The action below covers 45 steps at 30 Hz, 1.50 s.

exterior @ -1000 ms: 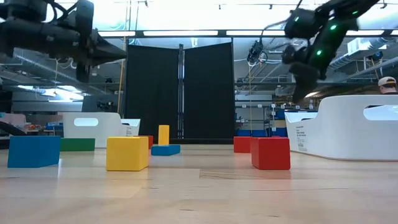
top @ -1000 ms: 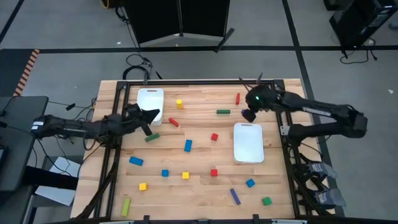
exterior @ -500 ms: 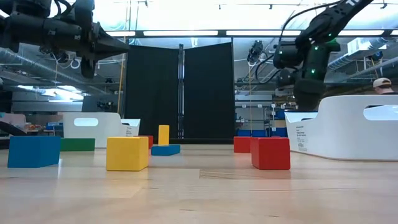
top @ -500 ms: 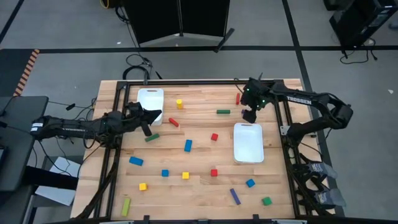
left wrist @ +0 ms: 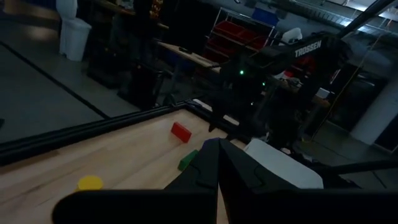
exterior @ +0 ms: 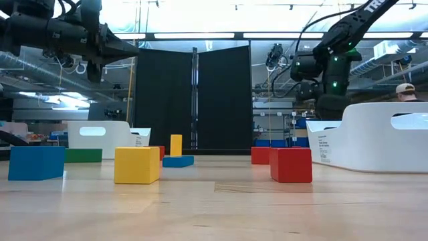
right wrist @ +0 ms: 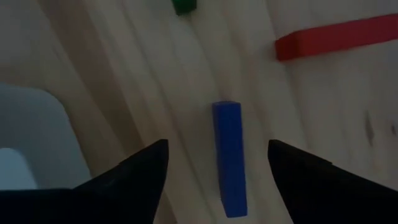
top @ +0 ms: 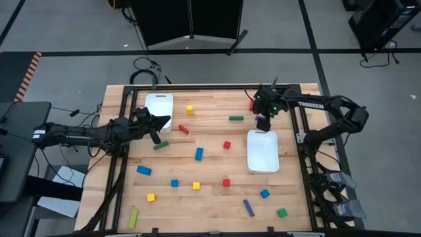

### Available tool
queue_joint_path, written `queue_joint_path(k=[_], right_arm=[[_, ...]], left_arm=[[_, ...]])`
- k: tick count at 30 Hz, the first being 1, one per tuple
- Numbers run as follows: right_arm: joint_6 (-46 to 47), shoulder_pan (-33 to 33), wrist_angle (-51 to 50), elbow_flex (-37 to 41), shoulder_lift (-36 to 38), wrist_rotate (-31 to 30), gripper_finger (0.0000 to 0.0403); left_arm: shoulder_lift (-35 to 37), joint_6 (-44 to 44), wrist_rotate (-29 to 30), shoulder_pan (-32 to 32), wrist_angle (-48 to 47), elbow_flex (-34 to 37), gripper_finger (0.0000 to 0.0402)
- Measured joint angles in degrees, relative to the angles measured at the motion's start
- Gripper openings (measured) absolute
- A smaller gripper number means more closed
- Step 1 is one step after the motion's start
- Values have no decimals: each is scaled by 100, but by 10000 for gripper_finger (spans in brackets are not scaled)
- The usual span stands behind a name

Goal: Sort blocks by size
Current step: Put the top purple rectangle block into the right white bin

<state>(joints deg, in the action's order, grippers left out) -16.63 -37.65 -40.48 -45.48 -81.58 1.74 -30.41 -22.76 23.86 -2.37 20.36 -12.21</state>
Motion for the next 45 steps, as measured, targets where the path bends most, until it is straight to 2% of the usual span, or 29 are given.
queue_joint_path(k=[6, 13, 19, 24, 29, 38, 45], right_arm=[[-22, -2, 332, 255, -280, -178, 282], [47, -11, 413, 285, -527, -95, 265], [45, -42, 469, 318, -605, -417, 198], [46, -42, 451, 302, -724, -372, 127], [153, -44, 457, 318, -643, -327, 77], [168, 52, 444, 326, -567, -444, 76], [206, 168, 408, 327, -171, -463, 77]], left_arm=[[0, 24, 8, 0, 4, 0, 15], [0, 26, 24, 0, 96, 0, 15], [0, 24, 24, 0, 122, 0, 15], [0, 24, 22, -7, 120, 0, 15], [2, 8, 19, -7, 103, 0, 15], [2, 3, 17, -7, 100, 0, 15], [2, 0, -4, -7, 100, 0, 15]])
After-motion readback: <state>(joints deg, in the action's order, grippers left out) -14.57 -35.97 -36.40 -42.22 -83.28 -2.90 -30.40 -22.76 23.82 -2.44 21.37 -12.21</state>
